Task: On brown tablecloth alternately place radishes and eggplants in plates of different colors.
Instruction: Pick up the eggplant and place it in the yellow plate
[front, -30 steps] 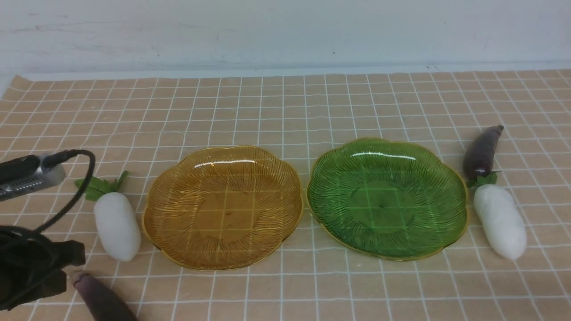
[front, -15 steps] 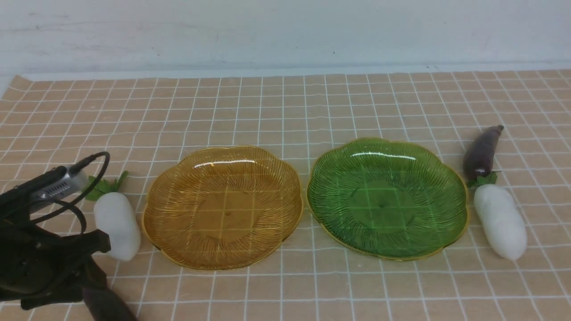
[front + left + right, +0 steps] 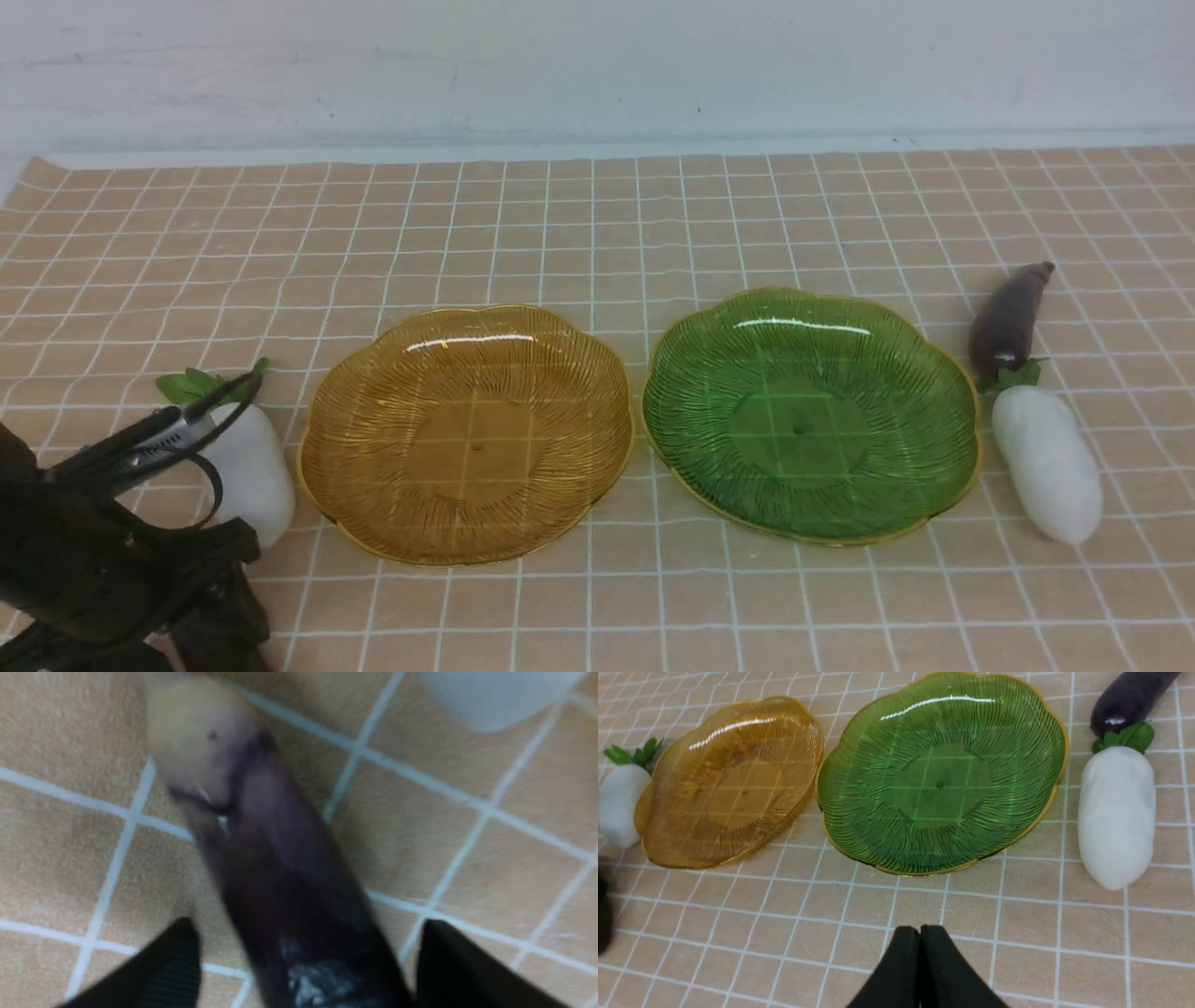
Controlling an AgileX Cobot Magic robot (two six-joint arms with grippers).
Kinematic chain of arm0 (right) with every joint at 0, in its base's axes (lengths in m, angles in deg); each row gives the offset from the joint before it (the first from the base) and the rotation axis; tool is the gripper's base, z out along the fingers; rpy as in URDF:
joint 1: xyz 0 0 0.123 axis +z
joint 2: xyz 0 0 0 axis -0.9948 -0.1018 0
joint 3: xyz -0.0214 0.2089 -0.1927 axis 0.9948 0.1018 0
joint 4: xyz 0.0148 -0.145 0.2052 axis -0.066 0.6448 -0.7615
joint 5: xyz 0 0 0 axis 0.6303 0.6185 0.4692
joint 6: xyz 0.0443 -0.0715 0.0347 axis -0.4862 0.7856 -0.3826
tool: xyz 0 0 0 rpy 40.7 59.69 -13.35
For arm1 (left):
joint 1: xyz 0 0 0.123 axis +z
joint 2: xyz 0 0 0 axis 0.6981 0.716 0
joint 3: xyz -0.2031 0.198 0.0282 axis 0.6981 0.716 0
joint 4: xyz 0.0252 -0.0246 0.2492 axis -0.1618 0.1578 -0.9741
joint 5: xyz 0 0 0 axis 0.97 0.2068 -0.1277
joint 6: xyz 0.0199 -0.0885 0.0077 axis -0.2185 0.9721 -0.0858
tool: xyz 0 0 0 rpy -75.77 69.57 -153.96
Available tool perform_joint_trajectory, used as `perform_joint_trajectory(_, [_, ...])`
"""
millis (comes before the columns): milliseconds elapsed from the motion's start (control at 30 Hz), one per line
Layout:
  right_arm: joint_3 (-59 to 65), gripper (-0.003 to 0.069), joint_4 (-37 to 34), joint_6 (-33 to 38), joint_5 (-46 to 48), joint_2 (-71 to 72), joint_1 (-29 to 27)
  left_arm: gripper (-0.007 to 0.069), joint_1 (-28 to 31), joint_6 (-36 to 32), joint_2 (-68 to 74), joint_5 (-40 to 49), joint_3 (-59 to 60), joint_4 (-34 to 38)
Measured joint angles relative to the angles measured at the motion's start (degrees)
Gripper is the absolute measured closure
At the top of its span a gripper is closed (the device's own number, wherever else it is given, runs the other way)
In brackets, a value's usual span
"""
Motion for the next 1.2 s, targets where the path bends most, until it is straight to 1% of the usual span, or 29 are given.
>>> perform_joint_trajectory(33, [-0.05, 0.0674, -0.13, -0.93, -0.58, -0.91, 0.0, 0.0153, 0.0, 0.0, 1.04, 0.91, -0.12, -1.14])
perform_joint_trajectory(67, [-0.23, 0.0674, -0.15, -1.46, -0.7, -1.83, 0.0, 0.0208, 0.0, 0.0, 1.22, 1.58, -0.12, -1.68])
perform_joint_trajectory(100, [-0.66, 0.0674, -0.15, -2.13, -0.58, -3.54, 0.0, 0.0305, 0.0, -0.05, 1.42, 2.31, -0.12, -3.25])
perform_joint_trajectory(200, [-2.19, 0.0674, -0.09, -2.58, -0.07, -6.67, 0.0, 0.0358, 0.0, -0.05, 1.42, 3.72, -0.48, -5.85])
perform_joint_trajectory(267, [-5.89, 0.0674, 1.01, -3.82, 1.35, -11.91, 0.0, 0.0363, 0.0, -0.05, 1.16, 5.47, -0.6, -8.05])
perform_joint_trajectory(367, [-8.84, 0.0674, 2.63, -4.06, 1.83, -14.68, 0.0, 0.0364, 0.0, -0.05, 0.22, 7.82, -0.96, -9.27])
perform_joint_trajectory(433, [-14.24, 0.0674, 6.84, -6.1, 2.39, -20.0, 0.0, 0.0365, 0.01, -0.72, -3.03, 12.03, -2.01, -9.34])
perform_joint_trajectory(467, [-14.6, 0.0674, 7.16, -6.63, 2.46, -20.37, 0.0, 0.0365, -0.04, -0.81, -3.71, 12.63, -2.25, -9.19])
perform_joint_trajectory(533, [-18.6, 0.0674, 11.14, -9.76, 3.33, -24.81, 0.0, 0.0365, -0.78, -3.16, -7.36, 15.06, -3.63, -8.2])
perform_joint_trajectory(600, [-20.77, 0.0674, 13.4, -11.87, 3.64, -27.17, 0.0, 0.0366, -2.43, -5.71, -10.21, 15.3, -5.25, -6.9])
perform_joint_trajectory(633, [-22.58, 0.0674, 15.19, -13.01, 3.72, -28.84, 0.0, 0.0366, -3.87, -7.07, -11.61, 15.23, -6.37, -6.14])
perform_joint_trajectory(667, [-26.63, 0.0673, 18.26, -15.71, 3.97, -33.7, -0.07, 0.0366, -7.01, -10.02, -13.0, 14.48, -9.95, -4.52])
perform_joint_trajectory(700, [-29.26, 0.0671, 19.5, -16.9, 4.1, -37.53, -0.57, 0.0366, -8.87, -11.06, -13.11, 13.88, -12.07, -3.9])
perform_joint_trajectory(800, [-36.26, 0.067, 19.71, -17.69, 4.17, -47.03, -2.55, 0.0366, -15.13, -12.25, -10.59, 12.1, -20.0, -2.72])
perform_joint_trajectory(933, [-42.69, 0.0664, 20.23, -17.82, 3.01, -56.44, -3.05, 0.0366, -19.33, -14.01, -2.64, 8.29, -28.03, -2.28])
perform_joint_trajectory(1033, [-46.32, 0.0636, 21.05, -17.82, 0.85, -62.71, -3.05, 0.0366, -20.13, -15.33, 2.3, 6.62, -31.6, -2.28])
perform_joint_trajectory(1100, [-49.23, 0.0595, 21.4, -17.77, -0.81, -68.01, -3.09, 0.0361, -20.27, -15.92, 7.67, 4.74, -33.92, -2.28])
perform_joint_trajectory(1200, [-53.11, 0.0512, 21.45, -17.77, -2.12, -74.86, -3.16, 0.0328, -20.32, -16.17, 12.11, 2.56, -35.15, -2.72])
